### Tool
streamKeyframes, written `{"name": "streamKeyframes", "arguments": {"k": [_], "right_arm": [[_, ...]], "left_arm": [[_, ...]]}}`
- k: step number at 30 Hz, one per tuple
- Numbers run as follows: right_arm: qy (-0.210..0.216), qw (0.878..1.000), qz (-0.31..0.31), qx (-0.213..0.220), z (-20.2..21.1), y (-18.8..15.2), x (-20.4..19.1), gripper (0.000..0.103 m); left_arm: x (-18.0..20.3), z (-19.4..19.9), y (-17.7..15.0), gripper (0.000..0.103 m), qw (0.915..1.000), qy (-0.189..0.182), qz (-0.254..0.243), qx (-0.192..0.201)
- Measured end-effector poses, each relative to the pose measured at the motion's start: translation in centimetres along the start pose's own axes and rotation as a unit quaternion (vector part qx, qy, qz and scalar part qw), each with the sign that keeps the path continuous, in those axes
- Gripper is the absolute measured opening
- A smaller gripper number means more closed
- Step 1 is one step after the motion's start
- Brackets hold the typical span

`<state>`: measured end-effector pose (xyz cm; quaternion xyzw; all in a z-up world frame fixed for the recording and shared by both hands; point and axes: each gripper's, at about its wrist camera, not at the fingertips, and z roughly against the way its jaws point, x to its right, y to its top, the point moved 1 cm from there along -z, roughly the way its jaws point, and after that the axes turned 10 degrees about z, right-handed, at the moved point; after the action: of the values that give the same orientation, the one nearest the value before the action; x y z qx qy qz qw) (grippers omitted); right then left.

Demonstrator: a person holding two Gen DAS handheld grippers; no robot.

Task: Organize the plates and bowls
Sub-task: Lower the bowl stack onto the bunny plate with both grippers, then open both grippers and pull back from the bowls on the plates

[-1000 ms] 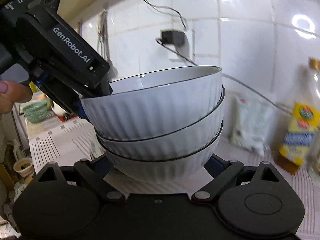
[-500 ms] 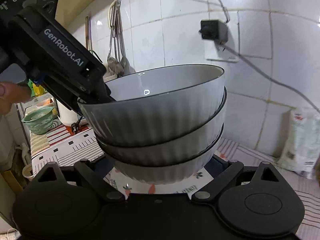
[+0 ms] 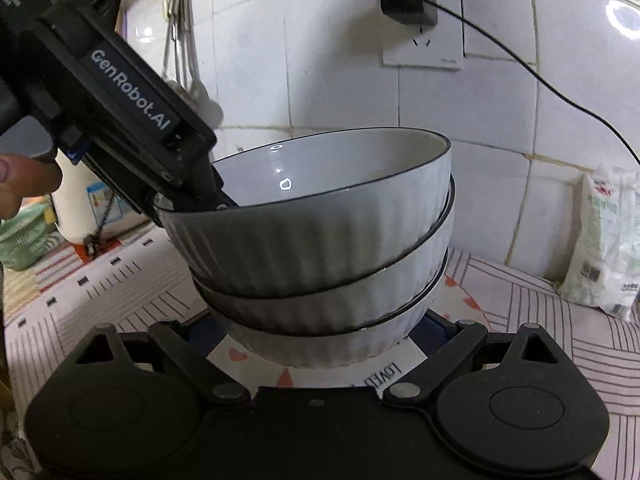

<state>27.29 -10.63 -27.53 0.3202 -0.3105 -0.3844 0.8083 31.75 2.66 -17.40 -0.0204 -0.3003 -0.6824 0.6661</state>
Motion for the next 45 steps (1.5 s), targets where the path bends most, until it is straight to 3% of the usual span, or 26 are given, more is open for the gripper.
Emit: {"name": "streamKeyframes", "arguments": {"k": [9, 17, 24, 27, 29, 31, 45], "right_arm": [[-0.001, 0.999, -0.013, -0.03, -0.7, -0.9, -0.3, 0.097], [0.007, 0.999, -0.012, -0.039, -0.8, -1.3, -0.4, 0.097], [0.012, 0.998, -0.027, -0.047, -0.9, -1.4, 0.1, 0.097], [0.026, 0.995, -0.076, -0.063, -0.6, -0.9, 0.8, 0.097], [0.023, 0.992, -0.108, -0.062, 0.8, -0.8, 0.8, 0.097], [0.023, 0.993, -0.102, -0.061, 2.3, -0.6, 0.7, 0.097], [-0.021, 0.994, -0.021, -0.103, 13.2, -0.2, 4.3, 0.098]], "left_arm": [[-0.3, -1.6, -0.2, 0.037, 0.9996, 0.006, -0.012, -0.023], [1.3, -1.4, -0.8, 0.036, 0.9961, 0.053, -0.066, -0.022], [1.2, -1.4, -0.9, 0.036, 0.9969, 0.057, -0.05, -0.018], [0.9, -1.5, -0.6, 0.037, 0.9969, 0.075, -0.014, -0.02], [1.4, -1.0, -0.4, 0.039, 0.9951, 0.096, -0.017, -0.013], [2.0, -0.3, -0.3, 0.041, 0.9935, 0.11, -0.03, 0.001], [4.3, 9.1, -2.6, 0.061, 0.9877, 0.104, 0.045, 0.108]]}}
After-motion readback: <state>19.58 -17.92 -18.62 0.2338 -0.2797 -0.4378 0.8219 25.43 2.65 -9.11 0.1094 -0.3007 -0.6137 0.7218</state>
